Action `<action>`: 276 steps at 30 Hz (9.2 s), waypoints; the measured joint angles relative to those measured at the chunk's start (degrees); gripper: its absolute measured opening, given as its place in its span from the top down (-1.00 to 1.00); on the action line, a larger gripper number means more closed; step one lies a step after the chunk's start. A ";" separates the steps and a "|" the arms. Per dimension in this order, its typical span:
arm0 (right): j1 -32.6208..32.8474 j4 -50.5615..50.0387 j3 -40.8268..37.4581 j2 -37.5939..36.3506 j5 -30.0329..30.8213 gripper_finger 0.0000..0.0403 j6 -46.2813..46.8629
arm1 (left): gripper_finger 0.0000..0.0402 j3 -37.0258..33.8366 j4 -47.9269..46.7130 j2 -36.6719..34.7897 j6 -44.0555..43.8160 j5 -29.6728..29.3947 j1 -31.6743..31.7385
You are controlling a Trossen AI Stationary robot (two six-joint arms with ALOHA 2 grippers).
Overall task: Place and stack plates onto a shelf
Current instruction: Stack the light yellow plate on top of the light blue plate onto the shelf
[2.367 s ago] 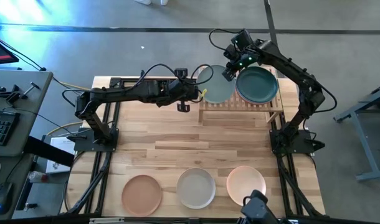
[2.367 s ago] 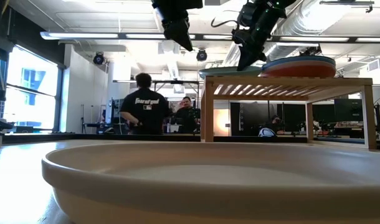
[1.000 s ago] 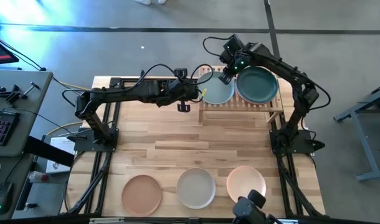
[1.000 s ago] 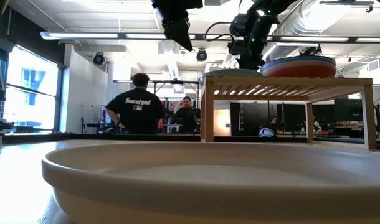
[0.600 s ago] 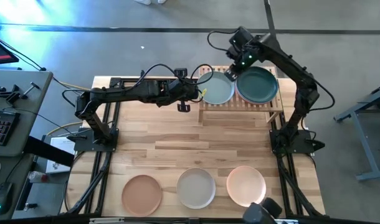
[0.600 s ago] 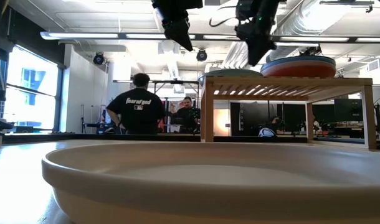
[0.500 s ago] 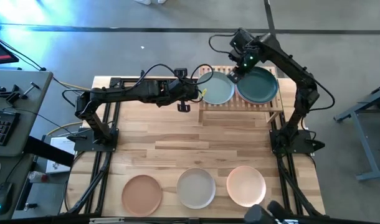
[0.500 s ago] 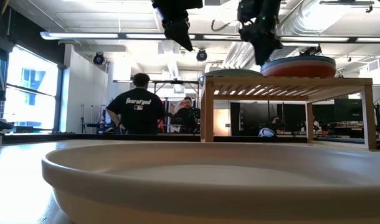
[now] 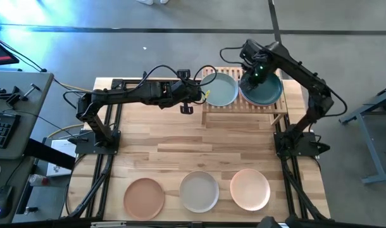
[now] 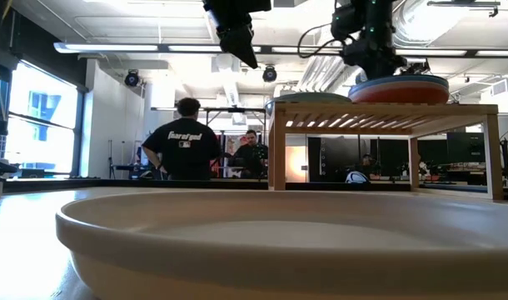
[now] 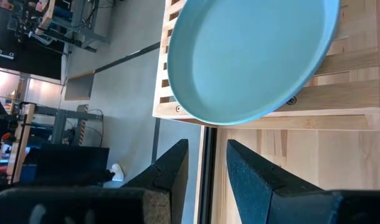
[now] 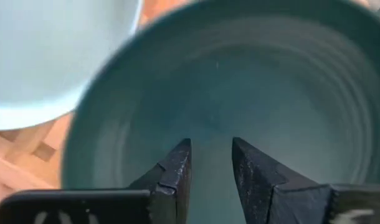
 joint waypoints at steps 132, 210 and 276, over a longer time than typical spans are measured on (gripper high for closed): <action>49.63 -2.09 6.59 3.22 -8.59 0.63 50.27 | 0.51 0.00 -26.37 0.00 -20.52 9.06 0.31; 95.80 48.24 -25.48 19.48 -9.83 0.46 74.96 | 0.51 0.00 -21.79 0.00 -44.45 15.46 0.39; 86.15 5.36 -0.83 1.20 8.72 1.00 51.55 | 0.51 0.00 -28.99 0.00 -48.30 15.53 1.99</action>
